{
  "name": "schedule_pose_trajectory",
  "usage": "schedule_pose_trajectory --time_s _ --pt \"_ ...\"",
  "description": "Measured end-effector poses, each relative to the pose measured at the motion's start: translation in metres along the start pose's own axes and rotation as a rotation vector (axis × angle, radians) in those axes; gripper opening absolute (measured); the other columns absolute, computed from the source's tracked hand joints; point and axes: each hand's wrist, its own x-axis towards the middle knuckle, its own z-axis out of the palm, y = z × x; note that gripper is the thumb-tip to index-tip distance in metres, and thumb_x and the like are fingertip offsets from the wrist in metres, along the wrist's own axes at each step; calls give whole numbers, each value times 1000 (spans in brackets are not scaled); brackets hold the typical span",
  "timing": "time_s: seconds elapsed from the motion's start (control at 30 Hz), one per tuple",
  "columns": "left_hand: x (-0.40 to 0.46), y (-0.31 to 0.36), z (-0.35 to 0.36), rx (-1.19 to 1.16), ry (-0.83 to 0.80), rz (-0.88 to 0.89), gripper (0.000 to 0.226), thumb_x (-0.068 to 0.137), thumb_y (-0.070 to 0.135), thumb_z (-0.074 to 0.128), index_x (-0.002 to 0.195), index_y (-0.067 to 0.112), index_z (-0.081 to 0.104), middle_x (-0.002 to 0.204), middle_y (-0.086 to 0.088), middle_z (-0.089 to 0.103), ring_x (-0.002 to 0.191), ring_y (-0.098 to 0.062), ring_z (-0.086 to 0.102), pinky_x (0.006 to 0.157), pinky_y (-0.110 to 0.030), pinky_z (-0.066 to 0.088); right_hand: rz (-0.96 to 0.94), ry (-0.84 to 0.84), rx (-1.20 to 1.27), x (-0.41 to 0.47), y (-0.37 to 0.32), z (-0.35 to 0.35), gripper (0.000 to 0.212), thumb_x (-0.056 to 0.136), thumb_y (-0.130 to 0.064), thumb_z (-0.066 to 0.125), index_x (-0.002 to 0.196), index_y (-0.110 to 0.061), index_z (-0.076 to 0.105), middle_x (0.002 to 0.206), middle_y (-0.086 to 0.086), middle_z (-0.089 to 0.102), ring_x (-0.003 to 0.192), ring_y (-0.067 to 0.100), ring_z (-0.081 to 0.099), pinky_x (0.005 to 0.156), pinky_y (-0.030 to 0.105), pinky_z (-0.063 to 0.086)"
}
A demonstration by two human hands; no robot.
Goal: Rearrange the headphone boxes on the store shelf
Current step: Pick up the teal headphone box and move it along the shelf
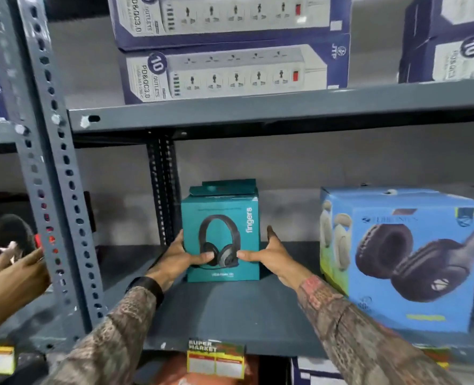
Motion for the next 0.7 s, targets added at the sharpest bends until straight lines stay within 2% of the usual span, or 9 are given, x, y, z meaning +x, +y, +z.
schedule_pose_trajectory --time_s 0.03,0.1,0.17,0.23,0.33,0.43,0.47,0.57,0.7 --pt "3 -3 2 -3 -40 -7 77 74 -9 92 142 9 61 122 -8 82 110 -23 81 88 -30 67 -11 9 28 3 3 -3 125 81 -5 88 168 -11 -1 167 10 39 121 10 48 66 2 51" --pt "13 -13 3 -15 -62 -4 72 76 -5 91 142 6 63 131 -14 81 127 -37 74 103 -42 63 -34 7 50 9 8 -6 117 84 -5 85 168 -10 3 168 10 36 121 8 44 74 2 48" --pt "21 -23 2 -60 -47 3 65 81 -5 88 141 5 65 133 -16 80 129 -40 73 101 -39 64 -34 -12 30 18 18 -7 113 84 -10 86 168 -11 10 164 7 43 122 6 51 89 8 46" --pt "27 -27 1 -66 -45 2 59 85 -6 84 139 5 66 132 -15 81 126 -37 75 95 -34 67 -24 -29 6 28 25 -9 98 83 -11 87 162 -11 31 147 3 63 111 4 70 83 13 56" --pt "30 -25 5 -64 -72 -1 54 83 0 87 134 8 69 124 -8 85 118 -29 79 93 -30 66 -51 -34 6 37 31 -8 64 85 -5 83 142 -13 56 121 1 78 94 5 79 76 18 60" --pt "31 -22 10 -68 -89 -9 77 60 28 103 128 13 72 119 -3 87 113 -23 81 92 -28 66 -47 -15 42 38 31 -5 53 87 -1 80 134 -11 60 112 0 79 84 4 80 69 17 60" --pt "31 -20 11 -68 -81 -8 77 60 28 103 129 13 72 116 -2 87 112 -23 81 91 -27 66 -44 -10 41 37 30 -4 51 87 0 80 133 -10 60 109 -1 79 81 2 80 67 16 60" --pt "26 -20 11 -25 -70 -1 48 85 1 86 130 10 71 114 -1 87 108 -23 80 90 -27 67 -44 28 37 33 32 -4 49 86 -1 81 131 -8 63 108 -1 79 81 3 80 67 17 60" --pt "8 -17 6 2 -59 -38 46 89 1 83 133 7 72 127 -11 83 116 -29 79 105 -41 62 -57 31 36 18 32 -1 50 83 -5 85 129 -11 67 116 3 81 90 10 81 71 21 62"
